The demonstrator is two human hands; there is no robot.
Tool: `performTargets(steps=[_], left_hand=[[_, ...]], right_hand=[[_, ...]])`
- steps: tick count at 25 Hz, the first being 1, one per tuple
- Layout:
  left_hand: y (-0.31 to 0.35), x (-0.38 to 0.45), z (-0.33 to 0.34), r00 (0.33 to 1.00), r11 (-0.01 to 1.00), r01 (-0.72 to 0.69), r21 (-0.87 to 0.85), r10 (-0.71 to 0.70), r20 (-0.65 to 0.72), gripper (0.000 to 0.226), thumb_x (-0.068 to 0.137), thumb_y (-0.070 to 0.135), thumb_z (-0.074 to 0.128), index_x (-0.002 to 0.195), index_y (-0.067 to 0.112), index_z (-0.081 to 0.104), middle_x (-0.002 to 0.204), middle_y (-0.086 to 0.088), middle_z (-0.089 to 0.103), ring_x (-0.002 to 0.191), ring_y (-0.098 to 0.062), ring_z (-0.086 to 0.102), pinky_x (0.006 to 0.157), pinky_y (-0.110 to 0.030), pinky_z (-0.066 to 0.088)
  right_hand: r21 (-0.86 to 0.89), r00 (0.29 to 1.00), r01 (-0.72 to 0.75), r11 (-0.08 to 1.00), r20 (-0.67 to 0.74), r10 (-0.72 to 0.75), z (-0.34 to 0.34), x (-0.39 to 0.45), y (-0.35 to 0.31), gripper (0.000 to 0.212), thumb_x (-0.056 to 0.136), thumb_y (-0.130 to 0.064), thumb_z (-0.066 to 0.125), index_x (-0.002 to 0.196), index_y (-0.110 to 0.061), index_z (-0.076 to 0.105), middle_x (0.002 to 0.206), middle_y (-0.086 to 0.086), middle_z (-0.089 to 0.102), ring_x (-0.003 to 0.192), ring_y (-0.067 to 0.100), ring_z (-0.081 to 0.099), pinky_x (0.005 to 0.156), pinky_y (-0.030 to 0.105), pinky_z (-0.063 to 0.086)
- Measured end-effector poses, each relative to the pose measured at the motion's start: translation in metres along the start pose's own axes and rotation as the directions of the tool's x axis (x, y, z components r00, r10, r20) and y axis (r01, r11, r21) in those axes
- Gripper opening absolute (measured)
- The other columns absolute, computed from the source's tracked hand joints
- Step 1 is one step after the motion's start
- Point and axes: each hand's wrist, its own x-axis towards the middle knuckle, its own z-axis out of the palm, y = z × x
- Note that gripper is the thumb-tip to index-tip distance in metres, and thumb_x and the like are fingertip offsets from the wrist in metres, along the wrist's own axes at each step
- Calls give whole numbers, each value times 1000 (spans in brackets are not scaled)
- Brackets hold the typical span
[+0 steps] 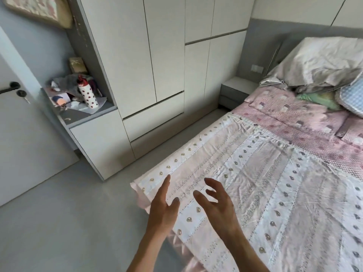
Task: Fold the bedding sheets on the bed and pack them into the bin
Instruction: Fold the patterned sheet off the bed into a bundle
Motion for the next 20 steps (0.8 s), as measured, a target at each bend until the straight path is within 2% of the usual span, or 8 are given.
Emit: performTargets(steps=[3, 7, 9, 11, 13, 17, 20], left_hand=[[-3, 75, -49, 992, 991, -95, 96, 86, 92, 68, 96, 14, 53, 149, 44, 23, 157, 15, 28, 145, -9, 25, 120, -41, 24], [-6, 174, -97, 948, 951, -250, 183, 202, 245, 74, 95, 12, 54, 148, 48, 17, 148, 26, 26, 143, -2, 25, 118, -27, 24], [-4, 215, -110, 925, 952, -268, 149, 211, 317, 78, 93, 14, 55, 148, 51, 14, 144, 29, 26, 137, 3, 30, 113, -21, 26], [1, 269, -115, 893, 937, -317, 146, 243, 379, 81, 92, 16, 56, 144, 58, 11, 143, 28, 30, 131, 6, 34, 109, -23, 33], [9, 324, -110, 858, 913, -378, 154, 283, 430, 79, 91, 16, 57, 144, 56, 14, 145, 27, 31, 131, 9, 31, 110, -23, 34], [21, 416, -112, 825, 892, -418, 173, 294, 482, 75, 91, 18, 56, 151, 47, 19, 146, 28, 28, 136, 8, 27, 111, -16, 24], [22, 481, -112, 812, 904, -383, 193, 229, 537, 75, 91, 18, 56, 150, 48, 20, 152, 23, 29, 140, 3, 28, 115, -21, 26]], right_hand=[[11, 994, -20, 1000, -109, 21, 53, 54, -22, 49, 85, -50, 69, 130, -44, 51, 132, -23, 53, 123, -1, 50, 94, 29, 48], [54, 962, -64, 997, -262, 76, 108, 111, -33, 47, 86, -43, 71, 129, -44, 52, 130, -21, 55, 123, -1, 49, 98, 32, 48], [76, 937, -110, 991, -325, 129, 126, 133, -32, 48, 83, -46, 71, 127, -45, 53, 130, -18, 55, 123, 3, 51, 96, 32, 48], [84, 899, -140, 987, -408, 162, 143, 168, -28, 50, 80, -54, 71, 126, -47, 53, 130, -15, 56, 123, 5, 52, 93, 31, 48], [116, 860, -153, 981, -473, 190, 154, 211, -22, 50, 81, -55, 71, 127, -45, 53, 133, -13, 55, 122, 5, 52, 89, 28, 48], [129, 848, -166, 978, -487, 208, 179, 302, -22, 48, 85, -45, 70, 129, -41, 52, 136, -14, 53, 121, 7, 52, 85, 24, 45], [170, 830, -186, 968, -500, 248, 199, 354, -30, 48, 84, -46, 69, 128, -42, 51, 134, -15, 53, 122, 8, 52, 85, 23, 45]])
